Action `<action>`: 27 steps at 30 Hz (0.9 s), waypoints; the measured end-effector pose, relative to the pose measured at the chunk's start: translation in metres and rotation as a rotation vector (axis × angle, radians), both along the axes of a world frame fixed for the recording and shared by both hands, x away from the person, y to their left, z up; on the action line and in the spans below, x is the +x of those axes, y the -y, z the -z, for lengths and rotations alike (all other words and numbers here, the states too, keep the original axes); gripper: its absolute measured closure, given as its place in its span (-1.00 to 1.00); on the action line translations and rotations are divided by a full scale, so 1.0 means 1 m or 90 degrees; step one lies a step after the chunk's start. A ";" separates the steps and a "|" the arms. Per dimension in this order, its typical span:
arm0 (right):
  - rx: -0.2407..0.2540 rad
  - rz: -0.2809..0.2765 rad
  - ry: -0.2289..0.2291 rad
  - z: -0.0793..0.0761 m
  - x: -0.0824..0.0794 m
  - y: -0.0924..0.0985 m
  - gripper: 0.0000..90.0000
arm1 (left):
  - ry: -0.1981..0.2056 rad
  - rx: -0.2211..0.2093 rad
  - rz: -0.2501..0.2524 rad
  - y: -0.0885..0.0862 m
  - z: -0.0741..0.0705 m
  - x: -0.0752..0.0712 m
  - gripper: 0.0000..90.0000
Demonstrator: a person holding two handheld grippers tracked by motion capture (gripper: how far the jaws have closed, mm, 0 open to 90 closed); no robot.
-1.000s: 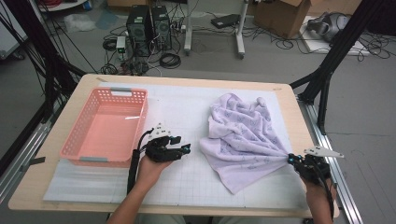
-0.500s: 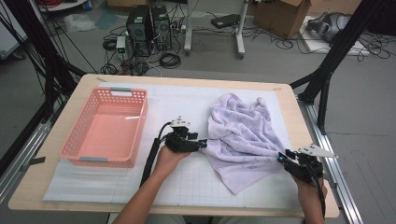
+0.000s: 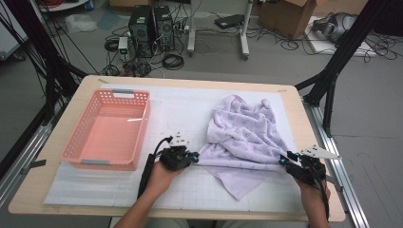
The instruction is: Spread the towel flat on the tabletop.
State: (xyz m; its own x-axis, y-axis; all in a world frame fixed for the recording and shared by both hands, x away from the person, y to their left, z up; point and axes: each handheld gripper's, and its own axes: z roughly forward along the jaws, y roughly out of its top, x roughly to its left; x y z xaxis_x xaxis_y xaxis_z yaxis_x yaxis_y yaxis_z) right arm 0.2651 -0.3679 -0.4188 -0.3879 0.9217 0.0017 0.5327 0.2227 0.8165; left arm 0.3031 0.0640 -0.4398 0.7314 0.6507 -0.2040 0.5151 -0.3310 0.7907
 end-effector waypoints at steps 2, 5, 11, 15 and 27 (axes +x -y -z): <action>0.000 -0.009 0.000 -0.001 -0.001 -0.004 0.38 | -0.003 -0.009 -0.005 -0.013 0.002 -0.013 0.91; -0.003 -0.028 0.001 -0.003 -0.001 -0.011 0.38 | 0.001 -0.012 0.006 -0.024 0.002 -0.033 0.91; -0.005 -0.062 -0.001 -0.004 0.000 -0.026 0.38 | -0.003 -0.014 0.058 -0.027 0.000 -0.059 0.84; -0.006 -0.069 0.000 -0.002 0.003 -0.029 0.37 | 0.016 -0.046 0.011 -0.030 -0.004 -0.040 0.17; 0.000 -0.060 -0.001 0.000 0.003 -0.024 0.37 | 0.065 -0.006 0.064 0.026 -0.010 0.032 -0.22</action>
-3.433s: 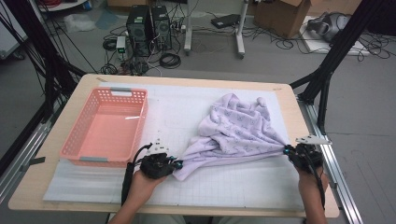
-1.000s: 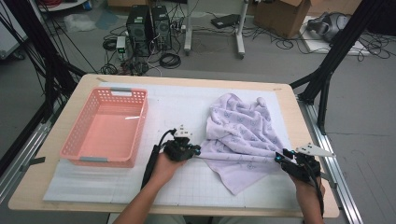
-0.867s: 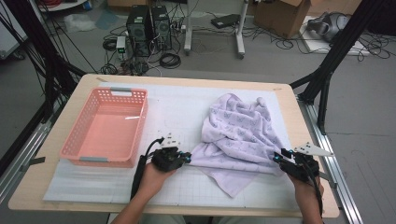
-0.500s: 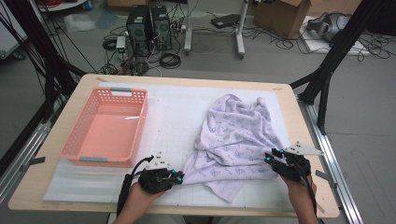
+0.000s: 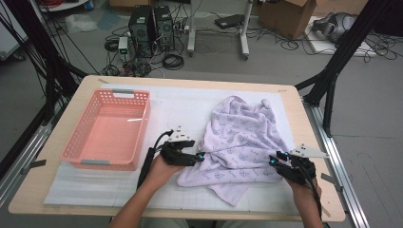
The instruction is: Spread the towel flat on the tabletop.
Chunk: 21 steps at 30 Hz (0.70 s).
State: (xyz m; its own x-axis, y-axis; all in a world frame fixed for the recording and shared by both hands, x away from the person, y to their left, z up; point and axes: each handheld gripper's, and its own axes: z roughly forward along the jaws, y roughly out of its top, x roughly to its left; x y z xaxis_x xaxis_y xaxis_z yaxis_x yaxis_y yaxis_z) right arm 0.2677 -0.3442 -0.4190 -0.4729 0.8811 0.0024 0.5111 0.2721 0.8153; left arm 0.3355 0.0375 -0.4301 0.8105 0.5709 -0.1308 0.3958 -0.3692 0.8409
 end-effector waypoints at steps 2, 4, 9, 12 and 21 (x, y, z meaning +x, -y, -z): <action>0.001 -0.001 -0.002 0.000 0.000 0.000 0.37 | -0.013 0.029 -0.004 0.012 0.003 0.006 -0.22; 0.000 -0.006 -0.002 0.001 -0.001 -0.002 0.37 | -0.024 0.063 -0.010 0.021 0.007 0.011 -0.04; -0.004 -0.058 -0.015 0.001 -0.007 -0.018 0.28 | -0.009 0.052 -0.056 0.018 0.005 0.018 0.75; -0.004 -0.112 -0.026 0.001 -0.011 -0.031 0.23 | 0.008 0.040 -0.107 0.011 0.002 0.024 0.79; 0.011 -0.312 -0.065 0.007 -0.023 -0.080 0.27 | -0.004 0.040 -0.282 -0.018 0.008 0.045 0.80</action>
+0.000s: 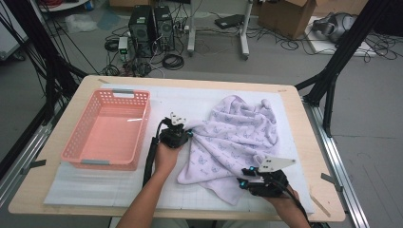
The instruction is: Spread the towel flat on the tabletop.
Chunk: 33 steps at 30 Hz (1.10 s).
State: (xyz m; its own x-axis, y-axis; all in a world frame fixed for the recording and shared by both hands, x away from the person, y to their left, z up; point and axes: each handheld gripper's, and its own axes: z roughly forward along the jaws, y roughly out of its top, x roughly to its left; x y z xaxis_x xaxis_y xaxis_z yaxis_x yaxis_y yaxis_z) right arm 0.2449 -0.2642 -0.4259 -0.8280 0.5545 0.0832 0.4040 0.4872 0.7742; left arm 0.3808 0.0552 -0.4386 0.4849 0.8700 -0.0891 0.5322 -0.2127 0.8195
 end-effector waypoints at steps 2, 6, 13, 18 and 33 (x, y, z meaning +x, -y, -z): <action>-0.017 -0.025 -0.013 0.006 0.000 -0.010 0.27 | 0.009 -0.005 -0.012 -0.001 -0.001 0.001 0.81; -0.053 -0.050 -0.011 0.018 0.001 -0.021 0.26 | 0.011 -0.013 -0.029 -0.003 -0.001 0.001 0.81; -0.110 -0.066 -0.002 0.010 -0.002 -0.002 0.98 | 0.010 -0.032 -0.024 -0.005 -0.004 0.000 0.81; -0.107 0.055 0.013 0.001 0.007 0.056 0.98 | 0.002 -0.051 -0.021 -0.004 -0.002 0.001 0.80; -0.086 0.319 0.055 -0.006 0.017 0.109 0.58 | -0.017 -0.091 0.114 0.006 -0.009 -0.020 0.00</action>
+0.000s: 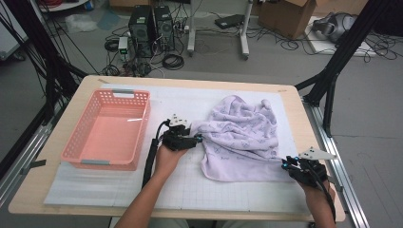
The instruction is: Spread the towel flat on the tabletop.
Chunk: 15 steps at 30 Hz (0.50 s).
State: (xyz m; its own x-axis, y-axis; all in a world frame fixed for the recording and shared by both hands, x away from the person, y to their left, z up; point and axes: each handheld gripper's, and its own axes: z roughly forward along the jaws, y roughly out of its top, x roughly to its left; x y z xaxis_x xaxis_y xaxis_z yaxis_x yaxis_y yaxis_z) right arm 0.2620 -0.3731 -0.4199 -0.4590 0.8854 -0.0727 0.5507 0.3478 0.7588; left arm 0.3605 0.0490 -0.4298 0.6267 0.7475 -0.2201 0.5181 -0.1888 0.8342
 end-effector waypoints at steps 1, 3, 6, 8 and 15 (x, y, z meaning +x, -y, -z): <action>0.004 -0.003 0.006 -0.001 -0.001 -0.001 0.58 | -0.002 -0.003 0.014 -0.001 -0.001 -0.005 0.01; 0.006 -0.012 0.014 -0.003 -0.002 -0.005 0.57 | -0.012 -0.012 0.047 -0.001 0.000 -0.015 0.01; 0.011 -0.021 0.012 -0.003 -0.001 -0.009 0.55 | -0.038 -0.011 0.102 0.004 0.002 -0.027 0.02; 0.012 -0.028 0.013 -0.001 0.000 -0.012 0.55 | -0.043 0.001 0.124 0.007 0.003 -0.033 0.02; 0.013 -0.048 0.011 -0.001 -0.001 -0.017 0.55 | -0.056 0.063 0.142 0.022 0.012 -0.044 0.02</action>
State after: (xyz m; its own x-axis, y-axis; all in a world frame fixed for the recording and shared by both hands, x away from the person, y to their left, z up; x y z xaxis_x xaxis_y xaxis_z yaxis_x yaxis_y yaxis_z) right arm 0.2608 -0.3557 -0.4192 -0.5233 0.8498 -0.0636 0.5107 0.3725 0.7749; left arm 0.3167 0.0268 -0.4421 0.7605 0.6131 -0.2140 0.5245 -0.3856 0.7591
